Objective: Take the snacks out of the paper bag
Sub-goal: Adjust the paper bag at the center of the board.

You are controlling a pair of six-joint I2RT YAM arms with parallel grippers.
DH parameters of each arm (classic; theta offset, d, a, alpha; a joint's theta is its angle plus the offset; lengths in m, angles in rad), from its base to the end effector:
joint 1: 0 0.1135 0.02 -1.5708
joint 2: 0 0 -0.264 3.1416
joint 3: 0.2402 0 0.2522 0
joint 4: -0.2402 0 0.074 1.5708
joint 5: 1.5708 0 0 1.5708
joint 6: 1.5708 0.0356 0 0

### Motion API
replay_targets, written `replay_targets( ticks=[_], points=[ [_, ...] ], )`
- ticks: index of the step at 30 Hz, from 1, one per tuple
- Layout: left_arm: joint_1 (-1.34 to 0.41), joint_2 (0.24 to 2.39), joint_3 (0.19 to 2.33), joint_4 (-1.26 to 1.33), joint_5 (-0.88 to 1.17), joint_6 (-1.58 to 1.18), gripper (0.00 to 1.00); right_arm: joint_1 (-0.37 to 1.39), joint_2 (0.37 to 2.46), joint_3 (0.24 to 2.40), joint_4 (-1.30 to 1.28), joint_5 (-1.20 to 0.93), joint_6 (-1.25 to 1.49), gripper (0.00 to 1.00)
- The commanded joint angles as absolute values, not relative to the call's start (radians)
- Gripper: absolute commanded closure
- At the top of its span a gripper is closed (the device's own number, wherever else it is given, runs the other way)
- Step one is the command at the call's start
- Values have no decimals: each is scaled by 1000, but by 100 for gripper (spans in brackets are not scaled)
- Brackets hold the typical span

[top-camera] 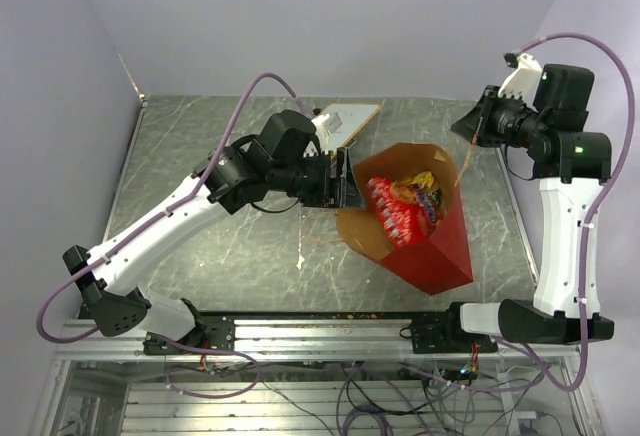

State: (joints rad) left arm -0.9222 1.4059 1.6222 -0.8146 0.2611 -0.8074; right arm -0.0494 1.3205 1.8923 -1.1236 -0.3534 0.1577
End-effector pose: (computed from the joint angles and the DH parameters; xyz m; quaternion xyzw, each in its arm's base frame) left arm 0.1694 -0.2387 0.4240 0.1110 0.8716 -0.4273 0.2130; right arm 0.2199 0.0015 0.4960 0.0036 0.8637 0.1792 0.4711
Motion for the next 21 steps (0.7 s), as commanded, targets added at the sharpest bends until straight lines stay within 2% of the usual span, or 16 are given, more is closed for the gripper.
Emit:
replay_targets(
  ticks=[1,4,9,11,15,19,21],
  points=[
    [-929,1386,1656,-824,236,-744,21,-47,1262,1766,-950,-757,165,100],
    [-929,1382,1646,-796,241,-727,13,-46,1220,1681,-923,-786,206,100],
    [-958,1404,1574,-675,254,-700,11,-46,1209,1663,-906,-783,240,100],
    [-981,1436,1592,-673,197,-677,12,-46,1222,1677,-928,-791,233,100],
    [-994,1503,1595,-719,73,-745,23,-46,1236,1715,-967,-745,227,100],
    [-993,1483,1429,-627,20,-937,30,-47,1245,1732,-992,-706,242,100],
    [-992,1467,1344,-566,-2,-1058,28,-46,1247,1739,-1010,-682,241,100]
  ],
)
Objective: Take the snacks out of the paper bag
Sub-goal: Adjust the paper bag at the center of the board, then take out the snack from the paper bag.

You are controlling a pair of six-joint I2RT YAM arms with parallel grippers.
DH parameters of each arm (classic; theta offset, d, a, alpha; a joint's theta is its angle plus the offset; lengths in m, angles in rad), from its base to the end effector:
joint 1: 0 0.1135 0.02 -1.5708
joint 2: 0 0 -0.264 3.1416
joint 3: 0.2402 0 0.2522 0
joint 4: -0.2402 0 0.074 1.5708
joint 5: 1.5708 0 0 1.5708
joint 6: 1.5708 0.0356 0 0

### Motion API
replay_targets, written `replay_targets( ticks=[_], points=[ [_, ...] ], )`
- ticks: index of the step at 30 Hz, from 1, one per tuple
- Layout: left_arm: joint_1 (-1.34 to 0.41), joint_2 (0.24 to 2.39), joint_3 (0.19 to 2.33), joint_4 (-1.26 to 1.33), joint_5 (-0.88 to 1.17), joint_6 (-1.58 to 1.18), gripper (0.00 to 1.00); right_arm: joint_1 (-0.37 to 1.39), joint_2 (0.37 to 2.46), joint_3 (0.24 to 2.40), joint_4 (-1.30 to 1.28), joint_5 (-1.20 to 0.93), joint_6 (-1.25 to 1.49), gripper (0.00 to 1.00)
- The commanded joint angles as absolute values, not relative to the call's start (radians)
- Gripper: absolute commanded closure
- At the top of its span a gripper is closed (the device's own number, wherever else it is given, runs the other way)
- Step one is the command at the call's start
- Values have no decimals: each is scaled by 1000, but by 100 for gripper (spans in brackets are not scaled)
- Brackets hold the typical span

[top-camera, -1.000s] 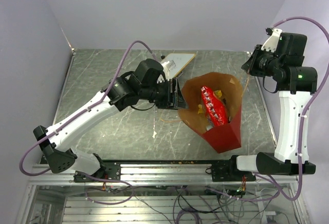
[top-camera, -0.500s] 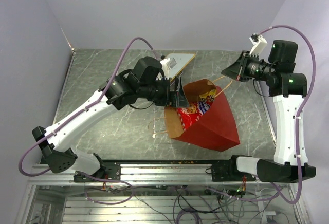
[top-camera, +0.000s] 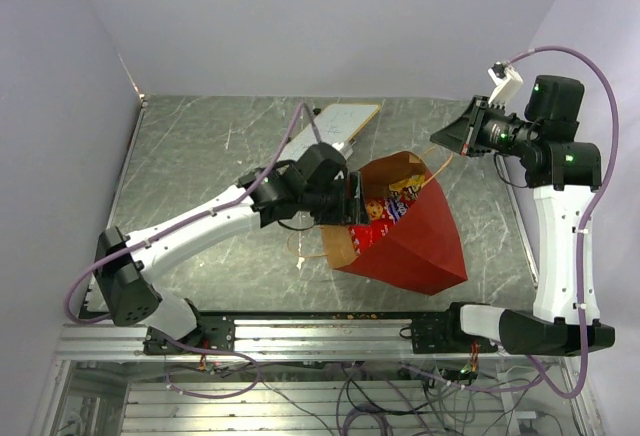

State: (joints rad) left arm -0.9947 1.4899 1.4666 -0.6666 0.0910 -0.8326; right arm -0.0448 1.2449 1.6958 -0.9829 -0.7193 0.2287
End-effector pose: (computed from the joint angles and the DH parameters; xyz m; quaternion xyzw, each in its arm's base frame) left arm 0.1767 -0.2780 0.3612 0.0925 0.8991 -0.3623 0.2276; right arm 0.2175 0.0137 0.4732 -0.0623 0.8288 0.3469 0.4346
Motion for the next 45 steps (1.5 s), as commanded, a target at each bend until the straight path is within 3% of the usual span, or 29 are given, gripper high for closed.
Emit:
replay_targets(
  ticks=[1,10,14,20,26,30,32,41,45],
  points=[
    [-991,1466,1313,-542,-6,-1099,26,-46,1246,1736,-1014,-677,239,100],
    [-977,1617,1279,-456,-16,-1302,16,-46,1231,1710,-1000,-696,252,100],
    [-966,1711,1286,-389,27,-1354,4,-46,1219,1704,-1012,-691,244,100],
    [-962,1821,1343,-310,33,-1352,2,-47,1204,1689,-1043,-675,216,100],
    [-960,1870,1362,-253,61,-1349,32,-46,1190,1674,-1042,-685,213,100],
    [-961,1831,1367,-243,37,-1324,63,-46,1167,1643,-1030,-680,215,100],
    [-960,1808,1371,-232,22,-1305,74,-46,1155,1620,-1024,-666,216,100],
    [-942,1717,1406,-238,60,-1252,93,-46,1142,1594,-1024,-630,209,100],
    [-934,1684,1413,-226,95,-1240,93,-47,1139,1592,-1027,-604,206,100]
  ],
)
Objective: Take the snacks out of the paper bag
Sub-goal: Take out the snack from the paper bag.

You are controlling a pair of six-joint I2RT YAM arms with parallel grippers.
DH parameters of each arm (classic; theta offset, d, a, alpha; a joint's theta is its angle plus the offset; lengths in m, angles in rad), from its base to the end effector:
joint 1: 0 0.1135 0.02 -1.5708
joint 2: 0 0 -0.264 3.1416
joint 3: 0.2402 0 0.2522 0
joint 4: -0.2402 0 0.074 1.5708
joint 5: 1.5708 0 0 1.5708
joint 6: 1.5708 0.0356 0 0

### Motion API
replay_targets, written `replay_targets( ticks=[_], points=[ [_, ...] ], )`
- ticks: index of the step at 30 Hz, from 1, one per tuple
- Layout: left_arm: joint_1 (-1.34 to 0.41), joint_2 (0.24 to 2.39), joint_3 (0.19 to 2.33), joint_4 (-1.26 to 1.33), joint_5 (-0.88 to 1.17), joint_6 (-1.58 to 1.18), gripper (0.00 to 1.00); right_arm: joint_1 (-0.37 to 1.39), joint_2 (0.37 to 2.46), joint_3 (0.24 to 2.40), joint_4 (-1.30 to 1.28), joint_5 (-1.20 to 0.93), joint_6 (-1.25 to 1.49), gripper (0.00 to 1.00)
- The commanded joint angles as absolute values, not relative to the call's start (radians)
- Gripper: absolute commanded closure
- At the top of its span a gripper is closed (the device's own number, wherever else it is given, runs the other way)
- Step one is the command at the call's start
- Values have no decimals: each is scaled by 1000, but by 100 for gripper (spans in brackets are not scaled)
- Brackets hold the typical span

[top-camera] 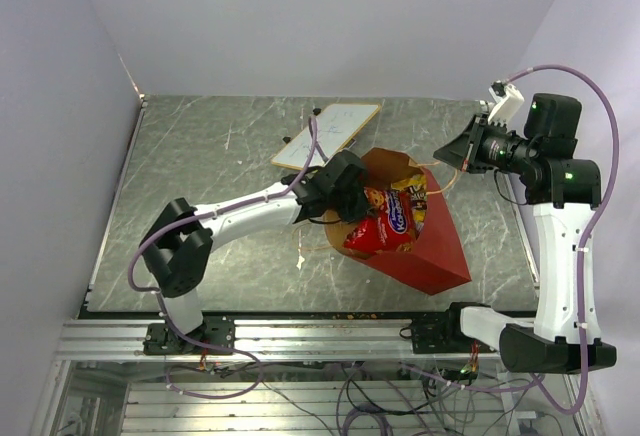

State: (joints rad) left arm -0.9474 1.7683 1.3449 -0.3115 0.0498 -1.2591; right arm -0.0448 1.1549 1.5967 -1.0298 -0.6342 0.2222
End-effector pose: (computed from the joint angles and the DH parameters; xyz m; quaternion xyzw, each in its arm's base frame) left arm 0.2327 -0.3267 0.2530 -0.1318 0.9041 -0.3725 0.1626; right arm 0.1953 0.0124 0.4570 -0.0343 0.8498 0.3136 0.4222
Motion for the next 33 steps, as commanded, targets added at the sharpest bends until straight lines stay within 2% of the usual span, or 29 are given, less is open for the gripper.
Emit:
replay_targets(
  ticks=[1,22,33],
  points=[
    [-933,1677,1417,-225,113,-1237,93,-46,1139,1593,-1028,-600,206,100],
    [-909,1451,1494,-321,224,-1124,93,-46,1146,1626,-1055,-522,199,100],
    [-822,1275,1648,-490,257,-956,93,-46,1132,1618,-1058,-515,221,100]
  ],
)
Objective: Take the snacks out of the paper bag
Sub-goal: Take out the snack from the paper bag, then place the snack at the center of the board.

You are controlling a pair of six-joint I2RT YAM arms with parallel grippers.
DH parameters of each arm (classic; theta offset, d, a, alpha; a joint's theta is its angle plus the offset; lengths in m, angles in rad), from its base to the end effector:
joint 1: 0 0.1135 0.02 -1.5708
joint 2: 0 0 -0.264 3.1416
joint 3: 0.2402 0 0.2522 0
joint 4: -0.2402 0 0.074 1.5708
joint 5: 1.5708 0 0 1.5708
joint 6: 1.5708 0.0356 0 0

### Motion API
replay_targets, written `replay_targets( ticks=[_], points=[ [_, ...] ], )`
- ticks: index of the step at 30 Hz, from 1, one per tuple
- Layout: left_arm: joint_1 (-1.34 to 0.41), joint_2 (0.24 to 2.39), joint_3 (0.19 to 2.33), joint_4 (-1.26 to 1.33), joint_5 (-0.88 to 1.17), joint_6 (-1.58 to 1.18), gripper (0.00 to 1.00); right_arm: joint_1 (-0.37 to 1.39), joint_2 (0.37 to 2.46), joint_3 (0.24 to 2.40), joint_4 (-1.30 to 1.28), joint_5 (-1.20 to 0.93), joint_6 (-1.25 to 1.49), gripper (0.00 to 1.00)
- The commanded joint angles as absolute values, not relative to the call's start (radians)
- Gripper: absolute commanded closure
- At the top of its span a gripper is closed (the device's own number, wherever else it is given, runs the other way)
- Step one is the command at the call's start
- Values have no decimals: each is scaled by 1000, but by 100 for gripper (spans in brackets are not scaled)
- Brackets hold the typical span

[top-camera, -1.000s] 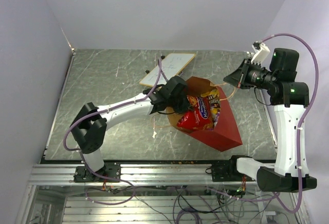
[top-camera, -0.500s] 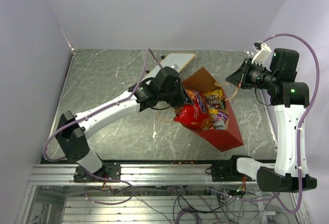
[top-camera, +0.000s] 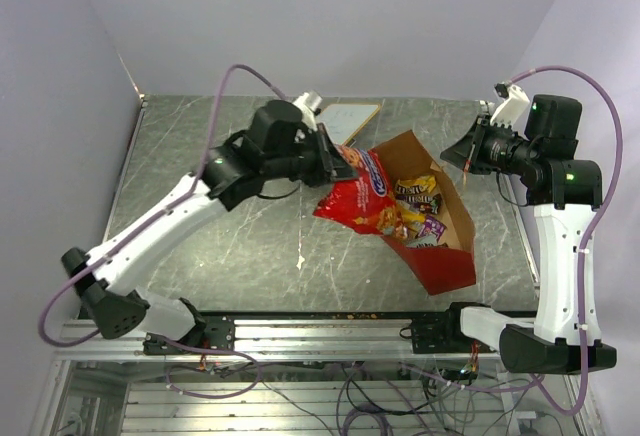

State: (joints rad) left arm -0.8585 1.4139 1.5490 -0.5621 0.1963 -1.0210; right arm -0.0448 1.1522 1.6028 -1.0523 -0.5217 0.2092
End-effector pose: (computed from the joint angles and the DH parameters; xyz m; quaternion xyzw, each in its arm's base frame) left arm 0.1990 -0.2411 0.4216 -0.0150 0.8384 -0.4835 0.2513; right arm 0.1941 0.0091 0.4560 -0.0109 0.8633 0.2644 0.4298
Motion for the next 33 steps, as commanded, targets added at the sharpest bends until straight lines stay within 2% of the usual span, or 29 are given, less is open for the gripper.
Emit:
replay_targets(
  ticks=[1,8,17,22,29,33],
  points=[
    [-815,1253,1652,-499,257,-944,93,-46,1132,1617,-1057,-518,225,100],
    [-806,1106,1731,-694,122,-790,93,-46,1129,1618,-1068,-532,229,100],
    [-807,1059,1926,-1126,-261,-618,93,-46,1126,1625,-1087,-534,210,100],
    [-806,1078,1944,-1240,-391,-694,93,-46,1125,1621,-1085,-546,215,100],
    [-805,1174,1883,-1243,-460,-744,93,-46,1138,1642,-1097,-550,222,100],
    [-701,1303,1946,-1242,-420,-689,93,-46,1146,1646,-1117,-539,222,100]
  ],
)
